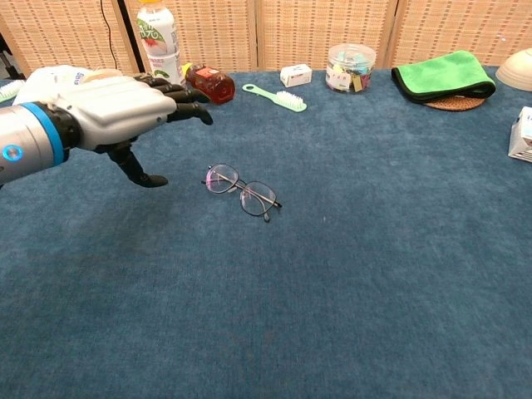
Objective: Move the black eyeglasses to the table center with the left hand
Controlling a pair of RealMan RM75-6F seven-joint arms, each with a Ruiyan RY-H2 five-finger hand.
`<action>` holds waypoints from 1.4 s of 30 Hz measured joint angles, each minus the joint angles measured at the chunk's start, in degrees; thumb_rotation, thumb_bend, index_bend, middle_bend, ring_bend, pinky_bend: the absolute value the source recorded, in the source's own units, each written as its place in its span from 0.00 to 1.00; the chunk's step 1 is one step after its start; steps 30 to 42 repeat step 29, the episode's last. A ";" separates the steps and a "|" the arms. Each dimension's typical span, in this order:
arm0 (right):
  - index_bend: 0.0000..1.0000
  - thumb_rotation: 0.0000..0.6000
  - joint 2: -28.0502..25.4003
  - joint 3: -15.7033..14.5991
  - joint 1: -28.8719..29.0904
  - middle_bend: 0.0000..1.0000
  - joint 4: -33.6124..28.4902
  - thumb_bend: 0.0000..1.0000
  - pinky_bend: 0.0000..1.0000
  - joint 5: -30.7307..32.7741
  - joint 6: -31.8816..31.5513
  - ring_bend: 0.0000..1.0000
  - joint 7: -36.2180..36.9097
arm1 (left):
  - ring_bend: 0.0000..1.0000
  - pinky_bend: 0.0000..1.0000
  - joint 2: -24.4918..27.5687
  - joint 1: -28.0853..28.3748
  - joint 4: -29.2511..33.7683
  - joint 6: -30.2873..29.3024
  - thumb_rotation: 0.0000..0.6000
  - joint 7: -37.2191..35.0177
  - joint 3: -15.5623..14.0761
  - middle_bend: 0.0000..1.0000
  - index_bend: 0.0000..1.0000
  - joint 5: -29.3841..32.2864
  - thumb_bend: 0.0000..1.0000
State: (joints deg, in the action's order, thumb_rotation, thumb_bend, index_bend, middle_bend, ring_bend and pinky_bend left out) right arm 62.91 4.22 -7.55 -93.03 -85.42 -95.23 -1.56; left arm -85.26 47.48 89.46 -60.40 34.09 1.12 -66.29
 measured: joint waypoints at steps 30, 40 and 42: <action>0.28 1.00 1.90 0.33 6.57 0.14 -1.35 0.48 0.22 -3.26 5.99 0.15 -2.74 | 0.00 0.00 22.09 -34.61 14.38 -34.51 0.90 -21.13 -11.07 0.00 0.11 -16.64 0.23; 0.28 1.00 1.90 0.33 6.57 0.14 -1.35 0.48 0.22 -3.26 5.99 0.15 -2.74 | 0.00 0.00 22.09 -34.61 14.38 -34.51 0.90 -21.13 -11.07 0.00 0.11 -16.64 0.23; 0.28 1.00 1.90 0.33 6.57 0.14 -1.35 0.48 0.22 -3.26 5.99 0.15 -2.74 | 0.00 0.00 22.09 -34.61 14.38 -34.51 0.90 -21.13 -11.07 0.00 0.11 -16.64 0.23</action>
